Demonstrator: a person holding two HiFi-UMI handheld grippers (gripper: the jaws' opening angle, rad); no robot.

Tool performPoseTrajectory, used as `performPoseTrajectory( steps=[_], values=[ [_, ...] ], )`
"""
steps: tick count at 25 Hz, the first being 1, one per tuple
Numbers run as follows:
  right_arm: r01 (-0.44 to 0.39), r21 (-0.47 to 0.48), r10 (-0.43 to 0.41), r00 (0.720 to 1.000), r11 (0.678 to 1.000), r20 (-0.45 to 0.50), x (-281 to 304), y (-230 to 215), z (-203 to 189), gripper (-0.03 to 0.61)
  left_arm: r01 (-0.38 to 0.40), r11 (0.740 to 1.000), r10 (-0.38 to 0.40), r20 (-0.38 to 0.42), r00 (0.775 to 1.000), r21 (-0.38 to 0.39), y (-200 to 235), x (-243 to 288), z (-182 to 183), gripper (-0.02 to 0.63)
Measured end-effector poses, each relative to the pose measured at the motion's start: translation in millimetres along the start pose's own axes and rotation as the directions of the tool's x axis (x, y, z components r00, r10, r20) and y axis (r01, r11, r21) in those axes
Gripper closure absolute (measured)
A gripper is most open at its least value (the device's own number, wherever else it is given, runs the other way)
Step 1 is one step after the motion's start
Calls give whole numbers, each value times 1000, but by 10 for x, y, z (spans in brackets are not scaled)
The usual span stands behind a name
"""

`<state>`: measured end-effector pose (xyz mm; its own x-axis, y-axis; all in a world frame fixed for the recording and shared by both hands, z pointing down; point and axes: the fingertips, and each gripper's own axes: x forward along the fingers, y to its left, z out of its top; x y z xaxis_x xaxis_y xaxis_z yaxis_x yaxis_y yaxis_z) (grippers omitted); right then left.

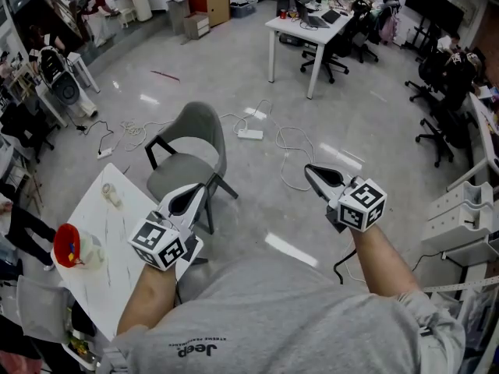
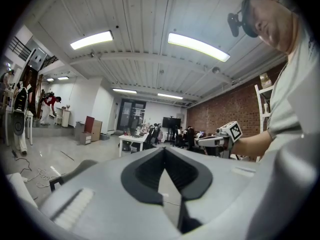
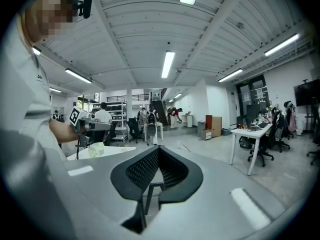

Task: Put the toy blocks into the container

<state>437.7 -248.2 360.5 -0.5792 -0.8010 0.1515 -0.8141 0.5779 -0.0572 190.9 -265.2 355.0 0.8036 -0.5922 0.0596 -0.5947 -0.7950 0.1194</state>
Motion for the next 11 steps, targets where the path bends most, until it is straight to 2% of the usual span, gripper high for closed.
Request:
performPoseTrajectory(
  steps=[11],
  values=[
    [0, -1, 0, 1000, 1000, 2, -11, 6, -20, 577, -9, 1000, 9, 0, 1000, -6, -14, -52, -39, 555]
  ],
)
